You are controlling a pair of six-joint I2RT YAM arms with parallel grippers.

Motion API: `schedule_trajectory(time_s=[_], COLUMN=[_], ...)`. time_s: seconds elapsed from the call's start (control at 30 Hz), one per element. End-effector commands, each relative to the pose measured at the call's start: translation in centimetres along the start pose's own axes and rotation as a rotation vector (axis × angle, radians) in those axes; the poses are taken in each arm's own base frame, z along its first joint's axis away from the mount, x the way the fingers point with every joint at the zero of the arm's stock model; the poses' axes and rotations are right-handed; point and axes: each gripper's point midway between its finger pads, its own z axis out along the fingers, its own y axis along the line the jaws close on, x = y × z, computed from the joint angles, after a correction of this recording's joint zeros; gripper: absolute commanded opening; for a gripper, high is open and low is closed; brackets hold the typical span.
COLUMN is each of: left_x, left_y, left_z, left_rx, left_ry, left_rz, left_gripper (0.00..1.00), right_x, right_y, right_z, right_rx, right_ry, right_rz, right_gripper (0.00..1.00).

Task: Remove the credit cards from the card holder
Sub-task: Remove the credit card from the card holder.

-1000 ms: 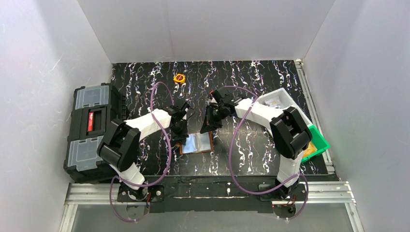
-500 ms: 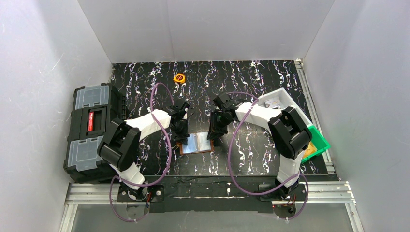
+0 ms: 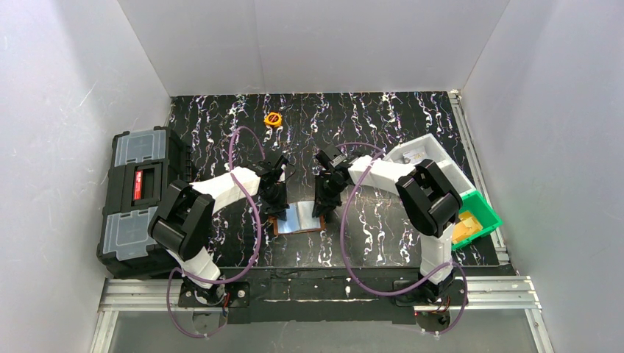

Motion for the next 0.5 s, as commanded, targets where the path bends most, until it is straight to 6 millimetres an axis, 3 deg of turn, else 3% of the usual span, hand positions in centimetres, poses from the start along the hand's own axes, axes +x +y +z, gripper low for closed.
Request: schedule_trajectory(time_s=[0.0, 0.47], left_x=[1.6, 1.2], left_y=[1.6, 1.3], left_z=[1.1, 0.5], left_rx=[-0.052, -0.046], left_ry=[0.053, 0.042], left_rz=[-0.006, 0.008], left_gripper=[0.00, 0.00], right_x=[-0.1, -0.1], right_y=[0.9, 4.0], right_z=[1.3, 1.8], right_rx=[0.009, -0.094], right_ry=[0.005, 0.051], right_rz=[-0.037, -0.068], right_gripper=[0.21, 0.19])
